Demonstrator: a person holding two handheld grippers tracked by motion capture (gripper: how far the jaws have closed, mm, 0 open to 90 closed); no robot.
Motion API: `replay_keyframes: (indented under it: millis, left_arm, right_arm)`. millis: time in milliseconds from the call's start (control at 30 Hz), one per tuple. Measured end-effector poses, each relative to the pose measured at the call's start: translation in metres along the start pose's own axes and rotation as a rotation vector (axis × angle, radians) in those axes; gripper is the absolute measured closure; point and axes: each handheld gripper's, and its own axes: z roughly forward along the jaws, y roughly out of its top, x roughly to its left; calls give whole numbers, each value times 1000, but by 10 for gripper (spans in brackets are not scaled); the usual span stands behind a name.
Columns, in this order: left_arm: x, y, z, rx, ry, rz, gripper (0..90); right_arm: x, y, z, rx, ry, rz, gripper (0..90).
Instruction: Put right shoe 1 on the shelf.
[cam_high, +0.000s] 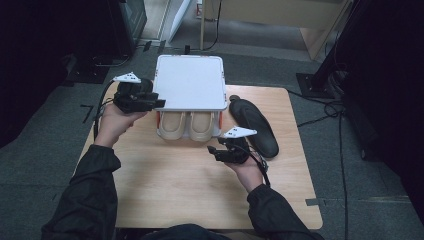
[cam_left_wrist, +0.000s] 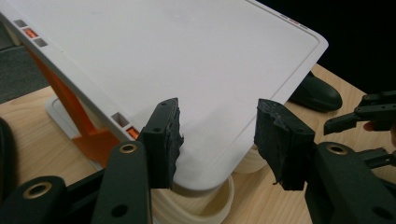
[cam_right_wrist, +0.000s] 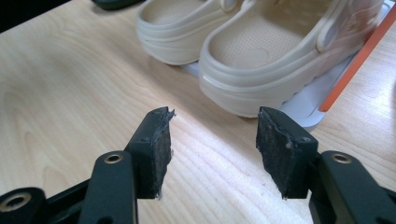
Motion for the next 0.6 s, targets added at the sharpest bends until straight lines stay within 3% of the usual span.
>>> replay_keyframes:
  millis: [133,233,600]
  left_arm:
    - [0,-4,-8,-6,10,-9,460]
    - [1,-7,-14,-6,15,-19,427]
    - [5,-24,-33,-14,58,-42,412]
  right_arm:
    - [-2,-4,-8,-19,38,5,446]
    - [-6,-5,-12,-22,45,18,442]
    - [-20,-6,-24,-33,52,-8,433]
